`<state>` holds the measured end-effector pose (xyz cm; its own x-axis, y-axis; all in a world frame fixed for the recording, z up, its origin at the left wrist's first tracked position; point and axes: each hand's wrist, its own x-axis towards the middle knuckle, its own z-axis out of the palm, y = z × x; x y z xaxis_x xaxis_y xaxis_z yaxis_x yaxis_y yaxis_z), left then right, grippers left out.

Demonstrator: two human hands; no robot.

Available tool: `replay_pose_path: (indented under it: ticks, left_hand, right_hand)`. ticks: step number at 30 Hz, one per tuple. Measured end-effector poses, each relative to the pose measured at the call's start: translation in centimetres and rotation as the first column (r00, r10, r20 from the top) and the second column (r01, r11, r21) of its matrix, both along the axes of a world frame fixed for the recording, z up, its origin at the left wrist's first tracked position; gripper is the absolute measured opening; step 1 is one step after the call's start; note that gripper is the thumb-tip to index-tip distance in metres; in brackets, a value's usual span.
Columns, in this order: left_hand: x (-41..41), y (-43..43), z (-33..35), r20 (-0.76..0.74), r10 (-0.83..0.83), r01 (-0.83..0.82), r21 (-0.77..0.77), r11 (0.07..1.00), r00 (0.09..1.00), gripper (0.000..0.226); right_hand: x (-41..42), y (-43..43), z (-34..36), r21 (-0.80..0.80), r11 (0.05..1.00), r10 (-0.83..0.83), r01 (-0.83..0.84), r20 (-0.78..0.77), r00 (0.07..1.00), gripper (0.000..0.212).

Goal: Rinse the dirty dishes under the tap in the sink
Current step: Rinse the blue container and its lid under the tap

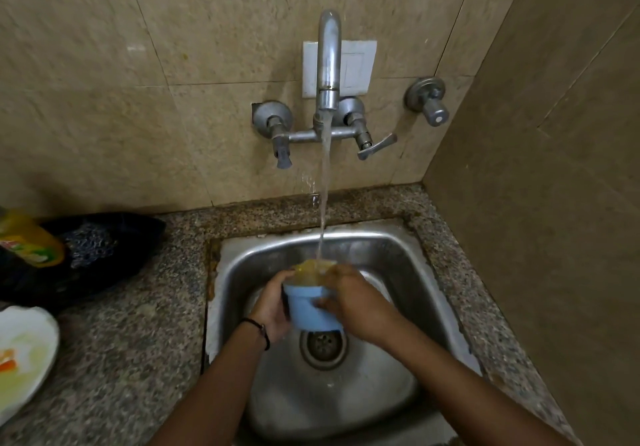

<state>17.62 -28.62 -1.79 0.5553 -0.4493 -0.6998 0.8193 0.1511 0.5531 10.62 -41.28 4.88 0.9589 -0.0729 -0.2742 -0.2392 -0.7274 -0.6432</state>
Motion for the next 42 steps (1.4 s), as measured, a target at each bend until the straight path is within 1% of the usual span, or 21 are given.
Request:
replay_pose_path:
  ticks: [1,2,3,5,7,9,11,13,17,20,23,25,28,30,31,33,35,37,38,40,42]
  left_hand:
    - [0.2,0.0,0.1,-0.002,-0.011,0.011,-0.006,1.000,1.000,0.035]
    - [0.3,0.0,0.3,0.006,-0.025,0.025,-0.001,1.000,1.000,0.039]
    - [0.4,0.1,0.4,0.025,-0.037,0.037,0.015,0.999,0.999,0.041]
    - [0.5,0.2,0.7,0.111,-0.095,0.086,0.078,0.993,0.989,0.042]
    - [0.6,0.0,1.5,0.218,-0.204,0.175,0.146,0.974,0.954,0.044]
    - [0.6,-0.3,2.4,0.307,-0.265,0.223,0.165,0.961,0.914,0.041]
    - [0.5,-0.7,3.5,0.372,-0.258,0.205,0.177,0.963,0.892,0.032]
    - [0.3,-1.0,4.3,0.417,-0.241,0.169,0.202,0.965,0.876,0.026]
    - [0.2,-1.1,4.6,0.483,-0.121,0.052,0.155,0.987,0.867,0.020]
    - [0.5,-1.2,4.9,0.500,-0.009,-0.049,0.102,0.994,0.866,0.023]
    - [0.3,-1.3,5.4,0.527,0.028,-0.099,0.106,0.989,0.849,0.021]
    - [0.1,-1.2,5.5,0.552,0.043,-0.128,0.118,0.985,0.833,0.022]
    - [-0.1,-0.9,5.8,0.577,0.098,-0.191,0.102,0.976,0.811,0.021]
    - [-0.5,-0.6,5.9,0.613,0.107,-0.202,0.087,0.975,0.783,0.022]
    - [-0.7,-0.5,5.9,0.630,0.106,-0.203,0.083,0.976,0.769,0.022]
    - [-0.9,-0.4,5.8,0.664,0.095,-0.213,0.098,0.972,0.741,0.024]
    - [-0.9,-0.3,5.8,0.670,0.105,-0.233,0.104,0.967,0.735,0.025]
    - [-0.7,-0.2,6.2,0.657,0.138,-0.248,0.078,0.966,0.741,0.026]
    - [-0.7,-0.1,6.4,0.653,0.148,-0.251,0.067,0.966,0.743,0.026]
    - [-0.8,0.1,6.4,0.663,0.134,-0.242,0.073,0.968,0.736,0.025]
    - [-1.0,0.2,6.0,0.687,0.094,-0.221,0.100,0.970,0.721,0.024]
  right_hand:
    - [-0.2,-0.8,0.3,0.181,0.981,-0.066,0.068,-0.018,0.998,0.031]
    - [-0.4,-1.4,0.7,0.323,0.935,-0.136,0.149,-0.061,0.989,0.032]
    - [-0.8,-2.4,0.8,0.432,0.865,-0.211,0.256,-0.148,0.966,0.040]
    - [-1.4,-4.2,0.4,0.594,0.661,-0.289,0.459,-0.362,0.886,0.040]
    - [-1.4,-5.4,-0.1,0.634,0.522,-0.319,0.571,-0.476,0.820,0.037]
    - [-1.1,-5.8,-0.6,0.579,0.504,-0.416,0.641,-0.488,0.767,0.036]
    - [-0.5,-5.8,-0.7,0.563,0.496,-0.518,0.661,-0.420,0.745,0.029]
    - [0.4,-5.4,-0.6,0.533,0.546,-0.599,0.647,-0.291,0.746,0.023]
    - [1.4,-3.9,0.4,0.280,0.823,-0.536,0.494,0.093,0.839,0.031]
    - [1.0,-1.3,0.0,0.013,0.963,-0.251,0.269,0.405,0.879,0.036]
    - [0.5,0.8,-1.8,-0.317,0.946,0.143,0.069,0.597,0.789,0.043]
    - [0.5,1.0,-2.5,-0.410,0.911,0.245,0.045,0.628,0.739,0.048]
    - [1.7,0.6,-1.6,-0.402,0.914,0.236,0.064,0.651,0.721,0.047]
    - [3.3,0.1,-0.4,-0.378,0.911,0.147,0.166,0.672,0.726,0.043]
    - [4.1,0.0,0.4,-0.312,0.928,0.059,0.203,0.662,0.748,0.043]
    - [5.3,0.4,1.4,-0.199,0.955,-0.079,0.222,0.549,0.832,0.044]
    - [5.6,1.0,1.6,-0.376,0.896,-0.008,0.237,0.520,0.854,0.044]
    - [4.8,1.6,0.9,-0.550,0.807,0.183,0.216,0.581,0.793,0.045]
    - [4.4,1.6,0.4,-0.565,0.801,0.246,0.200,0.614,0.750,0.046]
    - [3.8,1.1,0.3,-0.473,0.866,0.201,0.160,0.624,0.755,0.048]
    - [4.3,0.8,1.1,-0.247,0.944,-0.059,0.220,0.528,0.847,0.046]
